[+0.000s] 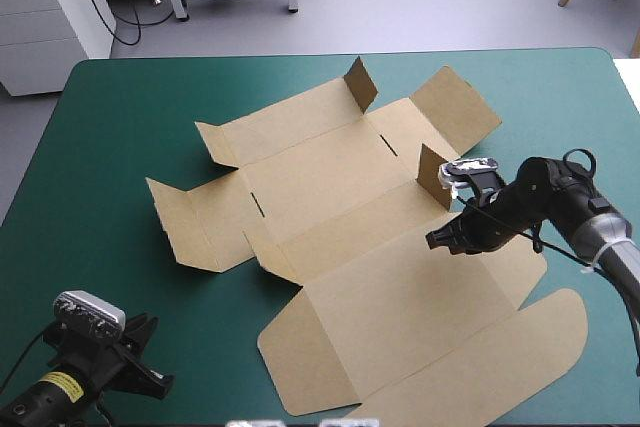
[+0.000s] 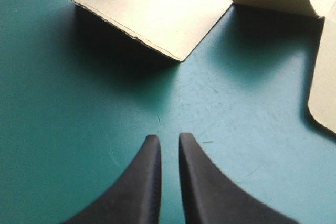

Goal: Fold the box

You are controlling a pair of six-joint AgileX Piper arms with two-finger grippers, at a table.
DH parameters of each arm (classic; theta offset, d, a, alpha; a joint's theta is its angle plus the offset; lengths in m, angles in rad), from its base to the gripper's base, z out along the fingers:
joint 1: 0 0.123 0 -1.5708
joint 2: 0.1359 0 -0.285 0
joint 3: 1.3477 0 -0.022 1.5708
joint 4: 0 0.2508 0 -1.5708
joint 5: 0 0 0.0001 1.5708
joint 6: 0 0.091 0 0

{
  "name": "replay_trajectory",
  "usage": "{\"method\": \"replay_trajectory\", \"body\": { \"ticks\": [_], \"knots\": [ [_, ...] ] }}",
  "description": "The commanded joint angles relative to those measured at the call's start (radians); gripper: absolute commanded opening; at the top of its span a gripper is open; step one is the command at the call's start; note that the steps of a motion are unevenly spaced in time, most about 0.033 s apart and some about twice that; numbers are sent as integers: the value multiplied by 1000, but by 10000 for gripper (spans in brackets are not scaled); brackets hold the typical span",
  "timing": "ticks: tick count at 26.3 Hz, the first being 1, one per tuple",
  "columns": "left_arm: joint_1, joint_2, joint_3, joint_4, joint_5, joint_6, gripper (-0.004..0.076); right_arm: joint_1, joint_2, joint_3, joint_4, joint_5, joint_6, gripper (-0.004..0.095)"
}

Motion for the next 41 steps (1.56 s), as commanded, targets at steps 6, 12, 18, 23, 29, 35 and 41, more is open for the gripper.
{"method": "replay_trajectory", "body": {
  "ticks": [6,12,18,23,29,35,41],
  "knots": [
    [-5,9,-30,-13,-58,-4,58,2,-29,-33,25,-17,-7,-19],
    [-5,9,-30,-13,-58,-4,-10,2,-29,-73,-1,19,-3,-19],
    [-5,9,-30,-13,-58,-4,-10,0,-29,-256,-152,152,99,-19],
    [-5,9,-30,-13,-58,-4,-10,0,-32,-433,-231,215,122,-19],
    [-5,9,-30,-13,-58,-4,-10,0,-32,-593,-265,215,131,-19],
    [-5,9,-30,-13,-58,-4,-10,0,-30,-593,-269,215,127,-19],
    [-5,9,-30,-13,-58,-4,-10,0,-30,-593,-269,211,127,-17]
  ]
}}
